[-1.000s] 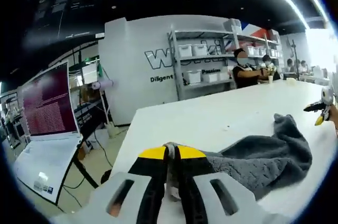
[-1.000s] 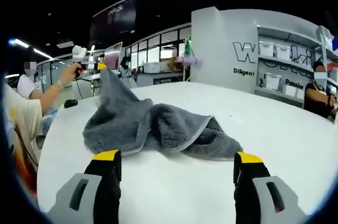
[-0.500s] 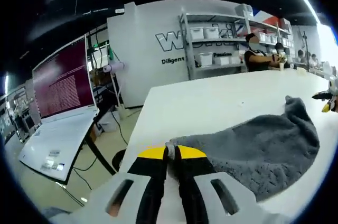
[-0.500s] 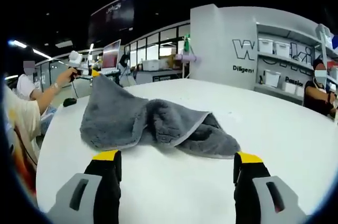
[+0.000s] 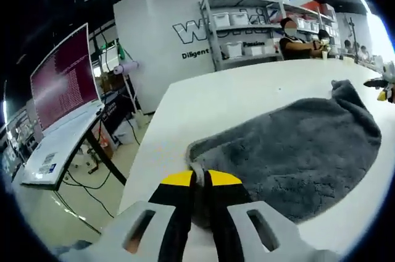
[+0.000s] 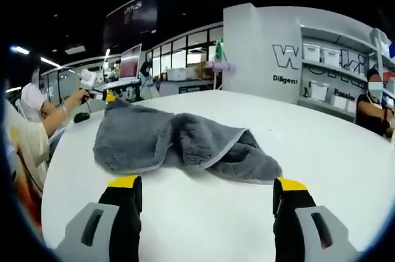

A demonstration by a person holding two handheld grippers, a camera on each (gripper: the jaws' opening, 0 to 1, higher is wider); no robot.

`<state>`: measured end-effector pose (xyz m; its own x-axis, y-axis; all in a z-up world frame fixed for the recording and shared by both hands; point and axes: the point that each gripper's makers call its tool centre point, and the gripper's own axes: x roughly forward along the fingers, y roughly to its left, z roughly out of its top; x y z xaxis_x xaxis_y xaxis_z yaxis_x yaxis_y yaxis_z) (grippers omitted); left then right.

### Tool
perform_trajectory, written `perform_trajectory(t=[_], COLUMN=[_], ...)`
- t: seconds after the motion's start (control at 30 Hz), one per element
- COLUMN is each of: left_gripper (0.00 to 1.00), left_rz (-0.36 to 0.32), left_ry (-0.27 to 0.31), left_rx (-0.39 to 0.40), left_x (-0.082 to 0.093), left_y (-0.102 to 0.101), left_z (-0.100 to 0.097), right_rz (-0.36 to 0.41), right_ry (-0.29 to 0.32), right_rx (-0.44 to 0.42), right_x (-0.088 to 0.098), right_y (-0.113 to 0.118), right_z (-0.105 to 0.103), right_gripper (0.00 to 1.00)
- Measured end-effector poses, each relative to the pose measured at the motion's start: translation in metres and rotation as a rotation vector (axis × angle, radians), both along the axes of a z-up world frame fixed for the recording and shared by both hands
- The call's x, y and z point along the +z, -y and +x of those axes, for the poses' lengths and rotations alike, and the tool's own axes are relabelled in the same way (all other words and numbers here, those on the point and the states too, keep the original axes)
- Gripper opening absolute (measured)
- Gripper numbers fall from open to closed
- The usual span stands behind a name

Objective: Fold the towel on the table until its edges align and the towel forms a compact rectangular stack.

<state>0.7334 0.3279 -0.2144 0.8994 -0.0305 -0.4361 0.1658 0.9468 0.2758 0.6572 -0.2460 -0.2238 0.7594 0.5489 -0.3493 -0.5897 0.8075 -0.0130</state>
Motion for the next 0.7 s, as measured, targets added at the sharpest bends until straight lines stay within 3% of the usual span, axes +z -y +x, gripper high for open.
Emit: perform_trajectory(t=[0.27,0.53,0.7], left_gripper=[0.1,0.14,0.23], left_rz=[0.038,0.049,0.064], left_ry=[0.013,0.052,0.049], left_rx=[0.024,0.036,0.032], left_x=[-0.024,-0.032,-0.037], left_y=[-0.003,0.001,0.003], left_z=[-0.002,0.0,0.004], right_rz=[-0.012,-0.02,-0.028], right_ry=[-0.021,-0.043,-0.058], right_rx=[0.008,0.015,0.009], right_x=[-0.008,-0.016,-0.021], right_y=[-0.002,-0.005,-0.003], right_z=[0.001,0.001,0.003], right_gripper=[0.89,0.88,0.88])
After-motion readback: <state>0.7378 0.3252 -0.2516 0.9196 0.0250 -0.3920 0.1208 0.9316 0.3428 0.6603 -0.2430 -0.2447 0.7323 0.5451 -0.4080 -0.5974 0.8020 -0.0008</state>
